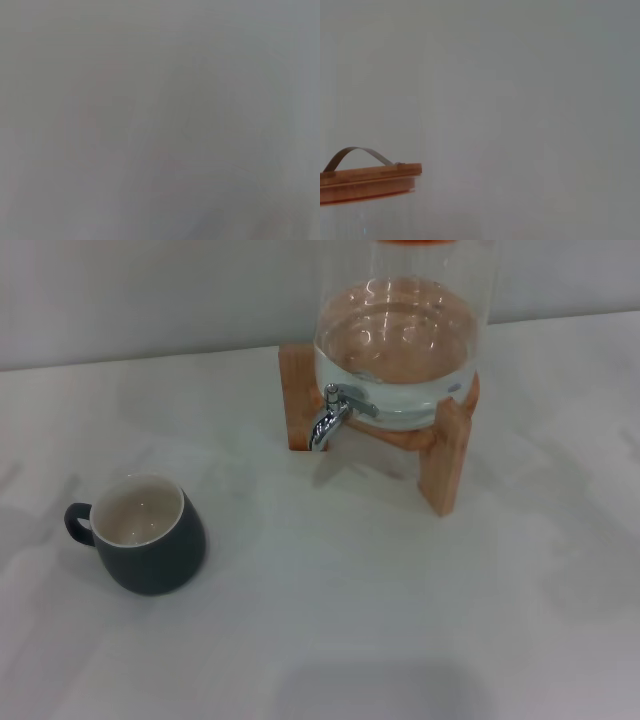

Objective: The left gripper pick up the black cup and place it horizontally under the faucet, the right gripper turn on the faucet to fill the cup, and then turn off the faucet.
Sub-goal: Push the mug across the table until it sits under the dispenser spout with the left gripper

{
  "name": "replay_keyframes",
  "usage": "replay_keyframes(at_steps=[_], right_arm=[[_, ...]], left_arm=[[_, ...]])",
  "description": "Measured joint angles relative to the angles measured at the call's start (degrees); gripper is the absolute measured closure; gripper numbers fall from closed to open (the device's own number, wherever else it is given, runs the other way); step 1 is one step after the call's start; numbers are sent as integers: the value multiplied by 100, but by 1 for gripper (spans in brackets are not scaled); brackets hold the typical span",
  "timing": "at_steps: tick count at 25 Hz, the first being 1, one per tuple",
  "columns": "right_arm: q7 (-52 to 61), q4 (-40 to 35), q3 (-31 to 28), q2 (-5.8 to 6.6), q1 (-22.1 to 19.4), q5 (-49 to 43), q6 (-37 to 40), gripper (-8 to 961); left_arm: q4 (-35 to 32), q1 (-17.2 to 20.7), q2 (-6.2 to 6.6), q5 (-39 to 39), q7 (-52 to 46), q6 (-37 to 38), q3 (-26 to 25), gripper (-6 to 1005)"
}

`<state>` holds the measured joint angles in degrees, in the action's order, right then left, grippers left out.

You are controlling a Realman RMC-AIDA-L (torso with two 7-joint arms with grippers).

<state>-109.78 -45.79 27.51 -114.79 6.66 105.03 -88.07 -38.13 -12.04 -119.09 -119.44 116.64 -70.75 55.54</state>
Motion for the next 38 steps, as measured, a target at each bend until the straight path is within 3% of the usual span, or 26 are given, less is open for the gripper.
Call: replay_keyframes(at_steps=[15,22,30,38], right_arm=[[0,0,-9,0,11,0,10,182],[1,0,-77,0,11,0,11,182],[1,0,-81,0,59,0,25,182],[31,26,-88,0,63,0,27,182]], left_arm=[[20,-9,0,19,27,-12,0,126],[45,282,-36,-35,464,-431,39,127],[800,473,-39,-704,1304,-932,29,128],[1412,302,-10,-749,1706,-858,25,129]])
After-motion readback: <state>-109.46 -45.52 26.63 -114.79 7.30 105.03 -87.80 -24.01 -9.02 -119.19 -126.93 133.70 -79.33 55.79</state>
